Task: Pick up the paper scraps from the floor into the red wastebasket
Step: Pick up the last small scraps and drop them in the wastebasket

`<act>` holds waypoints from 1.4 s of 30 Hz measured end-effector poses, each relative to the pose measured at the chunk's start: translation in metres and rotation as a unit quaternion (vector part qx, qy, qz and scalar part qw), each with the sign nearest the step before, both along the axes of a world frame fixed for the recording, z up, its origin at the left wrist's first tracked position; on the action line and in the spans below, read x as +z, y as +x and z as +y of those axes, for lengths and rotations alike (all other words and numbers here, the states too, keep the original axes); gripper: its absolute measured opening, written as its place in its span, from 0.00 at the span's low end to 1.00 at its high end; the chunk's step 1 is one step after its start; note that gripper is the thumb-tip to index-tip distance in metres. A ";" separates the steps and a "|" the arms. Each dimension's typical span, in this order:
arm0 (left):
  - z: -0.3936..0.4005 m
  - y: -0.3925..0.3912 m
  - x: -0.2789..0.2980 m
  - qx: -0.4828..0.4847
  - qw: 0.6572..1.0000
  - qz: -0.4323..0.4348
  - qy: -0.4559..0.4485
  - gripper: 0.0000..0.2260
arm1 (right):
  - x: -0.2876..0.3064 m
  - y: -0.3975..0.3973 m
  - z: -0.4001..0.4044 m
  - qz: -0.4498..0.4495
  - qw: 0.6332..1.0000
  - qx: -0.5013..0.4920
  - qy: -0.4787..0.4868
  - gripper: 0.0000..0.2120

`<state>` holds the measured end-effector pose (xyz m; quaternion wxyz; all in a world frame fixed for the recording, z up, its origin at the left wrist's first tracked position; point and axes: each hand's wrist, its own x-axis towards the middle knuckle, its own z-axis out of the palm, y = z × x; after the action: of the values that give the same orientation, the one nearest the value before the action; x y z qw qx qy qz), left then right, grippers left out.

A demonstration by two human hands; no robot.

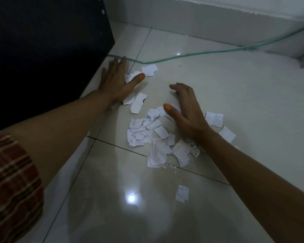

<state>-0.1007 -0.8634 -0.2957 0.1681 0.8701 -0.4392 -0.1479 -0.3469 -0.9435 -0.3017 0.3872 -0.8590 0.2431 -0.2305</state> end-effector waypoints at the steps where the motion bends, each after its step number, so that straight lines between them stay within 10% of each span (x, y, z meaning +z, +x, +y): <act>1: -0.006 -0.004 0.003 -0.013 1.000 0.014 -0.009 0.44 | -0.001 0.000 0.000 -0.011 1.000 -0.001 -0.001 0.33; 19: 0.042 -0.104 -0.004 -0.155 0.985 -0.074 0.019 0.39 | 0.021 -0.011 0.007 0.019 0.996 -0.025 0.087 0.26; 25: 0.077 -0.136 -0.006 -0.137 0.990 -0.030 -0.019 0.35 | 0.018 -0.060 0.037 -0.034 0.989 -0.070 -0.125 0.15; 33: 0.135 -0.156 0.015 -0.190 0.976 0.013 -0.108 0.30 | 0.007 -0.100 0.028 0.324 0.926 -0.174 -0.086 0.42; 42: 0.168 -0.087 0.010 0.146 0.987 -0.016 -0.060 0.38 | 0.008 -0.060 0.091 0.289 0.939 0.077 -0.168 0.45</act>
<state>-0.1877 -0.6951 -0.2860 0.2323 0.9157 -0.3179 -0.0809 -0.4070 -0.8527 -0.2933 0.1671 -0.9572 0.2355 0.0204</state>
